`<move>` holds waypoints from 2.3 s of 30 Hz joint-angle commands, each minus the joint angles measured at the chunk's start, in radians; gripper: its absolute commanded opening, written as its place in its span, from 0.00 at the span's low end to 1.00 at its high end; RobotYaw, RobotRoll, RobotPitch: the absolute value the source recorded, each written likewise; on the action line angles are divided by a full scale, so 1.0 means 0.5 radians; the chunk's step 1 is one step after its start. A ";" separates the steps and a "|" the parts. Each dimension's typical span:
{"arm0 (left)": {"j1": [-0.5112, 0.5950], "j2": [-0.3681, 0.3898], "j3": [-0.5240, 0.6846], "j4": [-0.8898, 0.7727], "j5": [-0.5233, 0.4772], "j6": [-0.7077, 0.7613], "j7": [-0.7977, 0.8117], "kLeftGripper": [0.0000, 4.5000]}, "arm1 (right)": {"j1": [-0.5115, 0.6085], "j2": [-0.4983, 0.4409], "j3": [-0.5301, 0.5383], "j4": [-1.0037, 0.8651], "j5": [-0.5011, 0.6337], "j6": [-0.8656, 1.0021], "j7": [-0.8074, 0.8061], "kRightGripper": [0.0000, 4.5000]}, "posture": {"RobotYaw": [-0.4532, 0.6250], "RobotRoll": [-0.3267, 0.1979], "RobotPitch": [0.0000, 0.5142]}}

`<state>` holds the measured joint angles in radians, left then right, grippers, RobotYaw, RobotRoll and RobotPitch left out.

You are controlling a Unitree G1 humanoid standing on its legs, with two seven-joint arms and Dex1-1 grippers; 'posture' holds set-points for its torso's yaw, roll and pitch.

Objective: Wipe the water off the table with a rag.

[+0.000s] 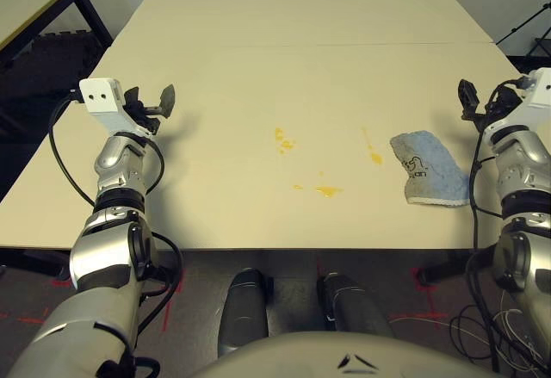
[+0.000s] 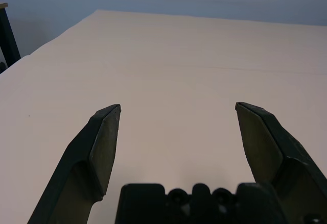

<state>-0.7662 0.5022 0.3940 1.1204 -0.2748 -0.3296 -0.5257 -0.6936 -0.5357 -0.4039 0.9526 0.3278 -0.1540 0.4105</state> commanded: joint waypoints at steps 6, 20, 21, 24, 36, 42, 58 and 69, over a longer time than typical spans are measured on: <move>-0.036 -0.031 -0.021 0.032 0.011 -0.001 -0.012 1.00 | 0.043 -0.019 -0.008 -0.012 -0.010 0.000 0.000 0.99 | 0.44 0.62 0.21; -0.092 -0.018 -0.042 0.039 0.002 -0.001 -0.184 1.00 | 0.109 0.001 -0.024 -0.092 0.009 0.021 -0.039 0.99 | 0.43 0.62 0.19; -0.092 -0.012 -0.039 0.034 0.001 0.001 -0.192 1.00 | 0.110 0.004 -0.023 -0.092 0.009 0.020 -0.040 0.99 | 0.44 0.62 0.18; -0.091 0.002 -0.020 0.006 -0.028 0.012 -0.257 1.00 | 0.107 0.010 -0.017 -0.083 0.007 0.023 -0.040 0.99 | 0.45 0.62 0.18; 0.234 0.064 -0.056 -0.548 -0.326 0.294 -1.169 1.00 | 0.055 0.009 0.009 -0.014 -0.013 0.026 -0.021 0.99 | 0.49 0.62 0.21; 0.360 0.123 -0.177 -0.803 -0.327 0.478 -1.430 1.00 | 0.014 0.003 0.024 0.039 -0.028 0.022 -0.008 0.99 | 0.51 0.62 0.22; 0.640 0.280 -0.551 -1.101 -0.201 0.326 -1.931 1.00 | -0.007 -0.074 0.030 0.068 -0.033 0.134 0.133 0.99 | 0.52 0.62 0.24; 0.662 0.284 -0.520 -1.263 -0.288 0.447 -1.917 1.00 | 0.083 -0.570 0.268 -0.248 -0.019 1.019 1.054 0.99 | 0.52 0.62 0.25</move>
<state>-0.4521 0.6363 0.1376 0.5144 -0.4101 -0.1175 -1.4796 -0.6777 -0.8101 -0.3041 0.8534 0.3319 0.3016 0.8910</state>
